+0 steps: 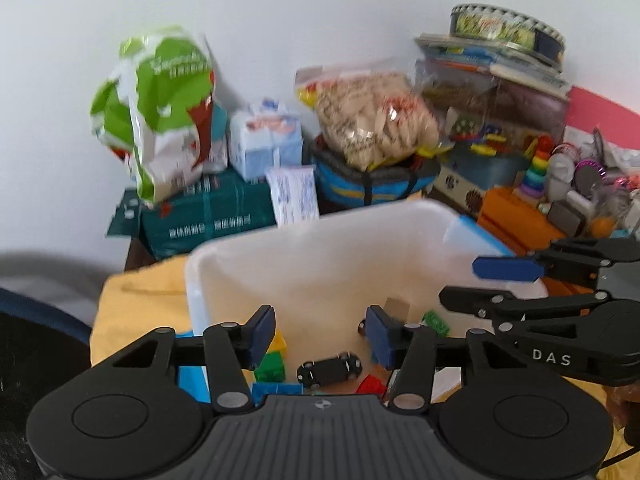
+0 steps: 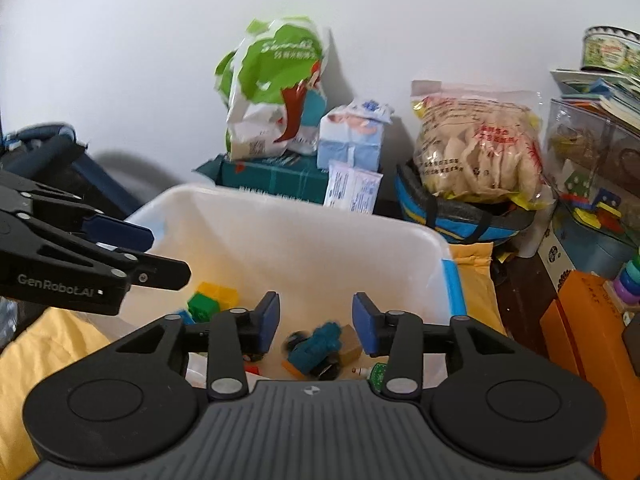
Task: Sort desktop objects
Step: 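Drop the blue brick into the bin with left while right drops the teal train, then grasp the red cube with left while right moves toward the black toy car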
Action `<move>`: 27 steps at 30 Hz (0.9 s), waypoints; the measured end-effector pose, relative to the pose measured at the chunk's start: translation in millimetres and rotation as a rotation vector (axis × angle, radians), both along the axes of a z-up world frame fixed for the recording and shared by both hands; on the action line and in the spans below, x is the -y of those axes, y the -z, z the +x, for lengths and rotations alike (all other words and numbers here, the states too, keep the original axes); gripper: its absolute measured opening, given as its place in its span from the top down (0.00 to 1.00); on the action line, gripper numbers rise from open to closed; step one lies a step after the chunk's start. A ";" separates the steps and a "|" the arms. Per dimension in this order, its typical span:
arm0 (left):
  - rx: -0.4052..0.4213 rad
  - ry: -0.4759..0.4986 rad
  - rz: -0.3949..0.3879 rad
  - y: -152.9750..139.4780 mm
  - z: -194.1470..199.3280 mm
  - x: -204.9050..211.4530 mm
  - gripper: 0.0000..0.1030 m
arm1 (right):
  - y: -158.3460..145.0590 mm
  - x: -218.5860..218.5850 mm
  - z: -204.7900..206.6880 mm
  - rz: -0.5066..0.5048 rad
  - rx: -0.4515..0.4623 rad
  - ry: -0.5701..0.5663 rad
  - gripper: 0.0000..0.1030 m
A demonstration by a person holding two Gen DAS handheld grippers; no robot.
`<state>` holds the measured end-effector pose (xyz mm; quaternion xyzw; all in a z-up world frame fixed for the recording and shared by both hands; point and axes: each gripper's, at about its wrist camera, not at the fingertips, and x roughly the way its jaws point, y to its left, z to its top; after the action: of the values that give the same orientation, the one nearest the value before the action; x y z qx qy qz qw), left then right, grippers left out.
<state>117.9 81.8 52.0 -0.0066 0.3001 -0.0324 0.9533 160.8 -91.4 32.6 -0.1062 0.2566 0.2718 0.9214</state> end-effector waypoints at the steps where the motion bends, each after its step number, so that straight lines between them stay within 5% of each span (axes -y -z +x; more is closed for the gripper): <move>1: 0.015 0.004 -0.003 -4.0 -4.6 1.7 0.47 | -2.1 2.5 -2.0 0.015 -0.004 0.003 0.57; 4: 0.070 0.019 -0.012 -14.2 -25.8 8.2 0.37 | -7.6 12.3 -14.9 0.042 0.013 0.011 0.55; 9: 0.076 0.071 0.019 -10.7 -55.3 23.9 0.37 | -5.9 32.6 -38.9 0.045 0.001 0.023 0.51; 18: -0.079 0.111 -0.007 50.5 -85.7 52.6 0.36 | 32.1 62.1 -65.8 -0.047 -0.104 0.062 0.48; 27: -0.201 0.117 0.020 107.8 -68.1 77.4 0.36 | 76.5 71.8 -82.8 -0.088 -0.217 0.068 0.48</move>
<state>49.7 4.4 -55.8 0.0173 0.3944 -0.0843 0.9149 78.0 -163.2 -43.8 -0.1076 0.3698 0.2386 0.8915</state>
